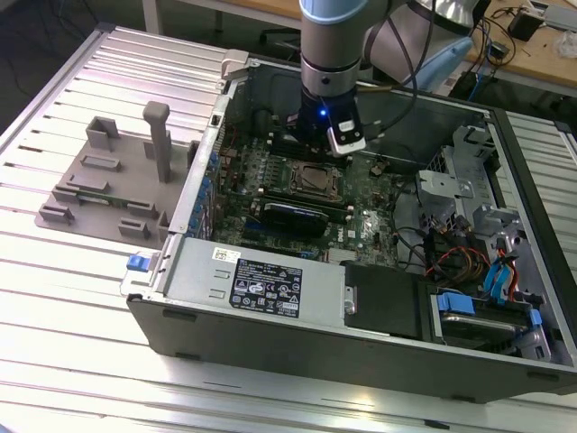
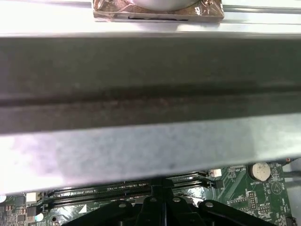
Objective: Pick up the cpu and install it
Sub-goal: 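Install the first cpu locking lever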
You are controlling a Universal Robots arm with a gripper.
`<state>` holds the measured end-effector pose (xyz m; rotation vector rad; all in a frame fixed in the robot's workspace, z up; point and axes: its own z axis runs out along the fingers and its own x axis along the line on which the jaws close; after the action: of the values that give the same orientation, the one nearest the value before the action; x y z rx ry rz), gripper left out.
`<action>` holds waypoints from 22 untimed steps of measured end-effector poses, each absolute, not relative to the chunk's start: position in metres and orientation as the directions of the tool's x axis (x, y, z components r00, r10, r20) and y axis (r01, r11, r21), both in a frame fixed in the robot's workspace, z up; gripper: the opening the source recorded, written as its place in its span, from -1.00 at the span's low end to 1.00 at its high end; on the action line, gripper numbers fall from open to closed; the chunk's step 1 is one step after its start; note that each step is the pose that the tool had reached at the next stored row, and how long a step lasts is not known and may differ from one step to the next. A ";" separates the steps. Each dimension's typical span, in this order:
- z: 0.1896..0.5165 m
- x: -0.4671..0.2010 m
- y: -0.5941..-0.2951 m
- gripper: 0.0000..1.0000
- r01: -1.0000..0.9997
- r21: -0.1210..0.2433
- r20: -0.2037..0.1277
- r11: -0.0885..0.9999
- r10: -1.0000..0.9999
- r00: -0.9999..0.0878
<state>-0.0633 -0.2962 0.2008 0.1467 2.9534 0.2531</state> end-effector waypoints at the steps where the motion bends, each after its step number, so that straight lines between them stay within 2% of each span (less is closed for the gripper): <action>1: 0.200 -0.063 -0.296 -0.79 0.089 0.177 -0.164 0.980 0.118 -0.979; 22: 0.206 -0.064 -0.296 -0.79 0.131 0.167 -0.165 0.977 0.159 -0.973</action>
<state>-0.0642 -0.2960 0.2056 0.2178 2.9457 0.2317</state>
